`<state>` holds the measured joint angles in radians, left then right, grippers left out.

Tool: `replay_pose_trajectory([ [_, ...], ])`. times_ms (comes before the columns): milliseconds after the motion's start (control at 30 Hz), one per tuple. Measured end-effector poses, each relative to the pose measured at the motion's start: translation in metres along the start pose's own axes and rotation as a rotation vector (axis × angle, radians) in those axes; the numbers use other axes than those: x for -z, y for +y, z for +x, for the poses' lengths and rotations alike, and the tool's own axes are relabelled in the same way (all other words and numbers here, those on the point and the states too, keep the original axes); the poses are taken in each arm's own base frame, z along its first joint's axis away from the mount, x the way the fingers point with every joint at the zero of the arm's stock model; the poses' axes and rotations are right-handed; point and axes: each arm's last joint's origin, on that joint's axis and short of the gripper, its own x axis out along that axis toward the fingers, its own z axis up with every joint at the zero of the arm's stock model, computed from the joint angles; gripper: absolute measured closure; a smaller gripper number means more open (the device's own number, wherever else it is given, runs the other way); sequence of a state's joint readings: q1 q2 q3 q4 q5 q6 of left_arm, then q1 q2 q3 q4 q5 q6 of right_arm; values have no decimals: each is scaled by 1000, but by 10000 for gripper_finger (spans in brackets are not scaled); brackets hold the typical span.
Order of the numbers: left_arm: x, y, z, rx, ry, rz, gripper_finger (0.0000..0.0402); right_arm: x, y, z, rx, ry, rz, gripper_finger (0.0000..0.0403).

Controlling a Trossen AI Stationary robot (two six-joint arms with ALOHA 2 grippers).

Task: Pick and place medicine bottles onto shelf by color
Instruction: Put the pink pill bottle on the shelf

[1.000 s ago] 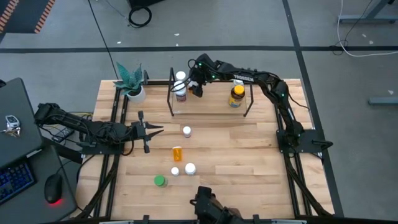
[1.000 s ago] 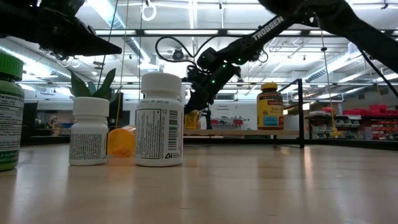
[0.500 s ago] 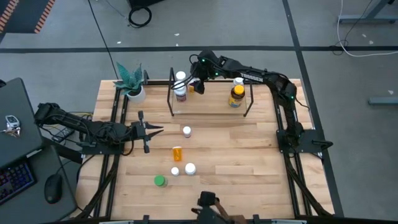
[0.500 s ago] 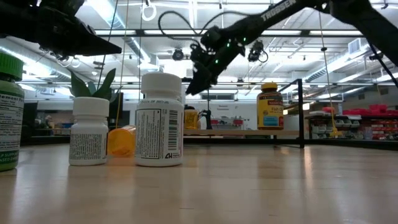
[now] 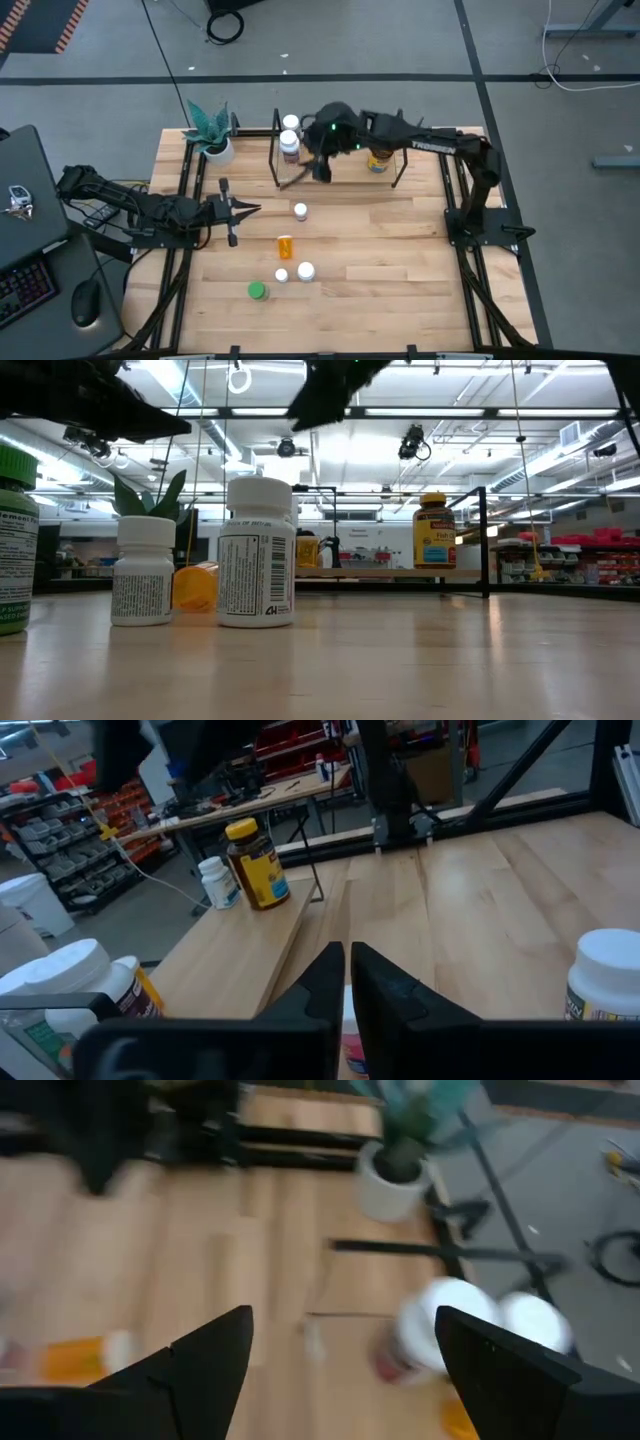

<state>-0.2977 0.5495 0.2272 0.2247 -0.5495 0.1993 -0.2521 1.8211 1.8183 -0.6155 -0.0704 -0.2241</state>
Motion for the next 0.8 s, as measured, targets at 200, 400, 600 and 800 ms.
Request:
replay_pose_trajectory([
  [200, -2, 0, 0, -3, -15, -35, 366, -6, 56, 9, -52, 8, -36, 81],
  [400, -1, 0, 0, 0, -9, -103, 374, 2, 106, 29, -41, -17, -116, 81],
  [600, -1, 0, 0, 0, -7, -147, 374, 8, 139, 33, -86, -68, -163, 81],
  [800, -1, 0, 0, 0, -8, -174, 365, 38, 132, 54, -67, -28, -123, 81],
])
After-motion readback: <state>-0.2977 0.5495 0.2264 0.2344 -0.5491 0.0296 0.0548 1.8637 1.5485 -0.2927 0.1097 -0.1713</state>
